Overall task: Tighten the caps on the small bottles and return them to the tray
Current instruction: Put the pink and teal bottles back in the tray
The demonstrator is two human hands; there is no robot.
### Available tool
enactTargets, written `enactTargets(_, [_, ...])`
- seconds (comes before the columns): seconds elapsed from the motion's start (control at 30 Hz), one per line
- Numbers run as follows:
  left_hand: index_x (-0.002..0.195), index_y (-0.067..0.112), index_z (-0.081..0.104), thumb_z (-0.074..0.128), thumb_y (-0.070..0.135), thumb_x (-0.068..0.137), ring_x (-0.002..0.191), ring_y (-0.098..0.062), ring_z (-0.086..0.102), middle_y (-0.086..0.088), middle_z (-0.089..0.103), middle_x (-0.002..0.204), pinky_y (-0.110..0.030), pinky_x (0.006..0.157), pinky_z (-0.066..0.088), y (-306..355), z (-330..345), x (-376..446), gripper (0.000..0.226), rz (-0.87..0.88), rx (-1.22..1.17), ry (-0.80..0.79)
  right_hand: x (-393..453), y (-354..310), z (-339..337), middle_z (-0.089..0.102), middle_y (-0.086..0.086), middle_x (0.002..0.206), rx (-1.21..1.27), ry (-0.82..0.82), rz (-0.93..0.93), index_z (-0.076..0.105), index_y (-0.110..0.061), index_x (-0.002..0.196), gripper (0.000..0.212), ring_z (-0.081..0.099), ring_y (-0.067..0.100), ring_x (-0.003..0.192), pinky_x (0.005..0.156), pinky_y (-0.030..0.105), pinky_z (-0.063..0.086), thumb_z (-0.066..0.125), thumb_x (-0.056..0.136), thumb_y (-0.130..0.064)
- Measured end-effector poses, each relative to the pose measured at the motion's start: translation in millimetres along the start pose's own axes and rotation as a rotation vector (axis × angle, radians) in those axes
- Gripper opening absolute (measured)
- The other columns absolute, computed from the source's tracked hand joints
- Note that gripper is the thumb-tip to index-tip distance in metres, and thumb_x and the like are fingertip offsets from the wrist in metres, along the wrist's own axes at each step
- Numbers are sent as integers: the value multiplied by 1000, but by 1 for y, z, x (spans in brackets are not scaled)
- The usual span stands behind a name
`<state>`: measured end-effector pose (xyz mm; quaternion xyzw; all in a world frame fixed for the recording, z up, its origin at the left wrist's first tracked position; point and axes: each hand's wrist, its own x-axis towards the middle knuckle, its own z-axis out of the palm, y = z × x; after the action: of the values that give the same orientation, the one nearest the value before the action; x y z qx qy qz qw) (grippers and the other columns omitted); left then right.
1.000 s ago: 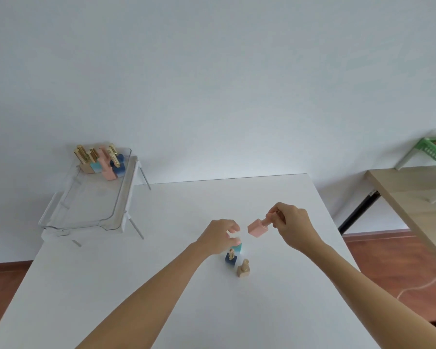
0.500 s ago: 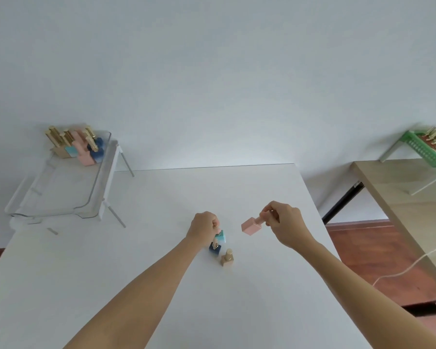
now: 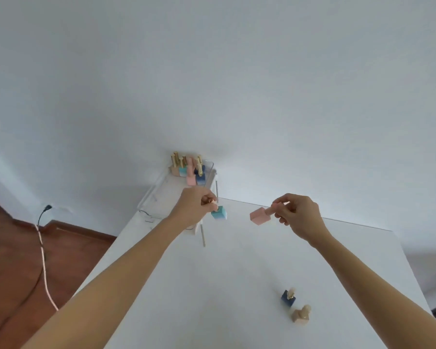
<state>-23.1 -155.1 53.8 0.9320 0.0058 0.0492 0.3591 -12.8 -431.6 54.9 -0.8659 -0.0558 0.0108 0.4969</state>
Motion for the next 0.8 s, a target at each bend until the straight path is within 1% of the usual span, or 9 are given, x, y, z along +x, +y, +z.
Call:
enactTargets(0.13, [91,13,74,75,12,79,74,-9,60,4,66,78,-13,68,46,-44,-58,11,12,-52,42,106,35,-44,49,74,7,66,76,-63,-32,72,-14,83,5,61,7,47,48,10,48,67,84,-14])
enactTargets(0.3, [95,9,74,76,9,78,80,-17,64,-4,70,85,-23,77,51,-99,-91,44,18,-113,14,133,83,-82,113,74,12,69,61,-104,-25,72,-11,85,5,61,8,46,45,11,46,68,82,-11])
enactTargets(0.37, [98,9,74,77,9,78,83,-17,66,-5,71,89,-25,80,54,-118,-94,62,20,-117,-10,119,102,-92,138,74,15,69,11,-115,-34,72,-10,85,4,60,13,49,47,18,49,70,82,-12])
enactTargets(0.43, [98,9,74,77,9,77,82,-16,65,-4,71,89,-24,79,54,-133,-94,82,21,-120,-32,100,121,-98,163,72,13,65,-53,-113,-39,72,-11,84,3,58,13,48,44,16,46,69,83,-12])
enactTargets(0.5, [96,9,74,77,10,77,81,-16,65,-4,70,88,-23,77,53,-146,-91,102,20,-113,-44,69,137,-99,185,68,7,64,-138,-100,-59,71,-12,86,8,58,11,48,44,12,41,63,86,-10])
enactTargets(0.6, [92,5,74,76,9,77,80,-18,65,-3,69,84,-20,71,50,-161,-85,129,16,-89,-31,17,158,-97,211,66,6,69,-248,-80,-81,72,-7,86,16,58,18,56,50,14,42,57,85,-4])
enactTargets(0.67, [90,4,74,75,7,77,80,-21,66,-7,71,84,-19,68,48,-169,-79,144,14,-70,-22,-14,171,-94,225,66,8,74,-318,-77,-71,72,-4,85,20,57,20,61,49,15,40,53,84,-1])
enactTargets(0.73, [90,3,74,74,5,78,82,-22,66,-10,73,87,-21,70,48,-176,-75,158,13,-61,-17,-38,182,-91,237,66,8,77,-384,-72,-63,72,-4,83,23,54,21,63,47,16,37,50,83,2])
enactTargets(0.8, [88,4,72,74,5,78,83,-24,67,-11,73,89,-29,73,53,-180,-72,172,11,-47,-14,-45,192,-87,247,67,11,80,-427,-58,-60,71,-3,84,22,51,20,60,49,20,37,50,83,3])
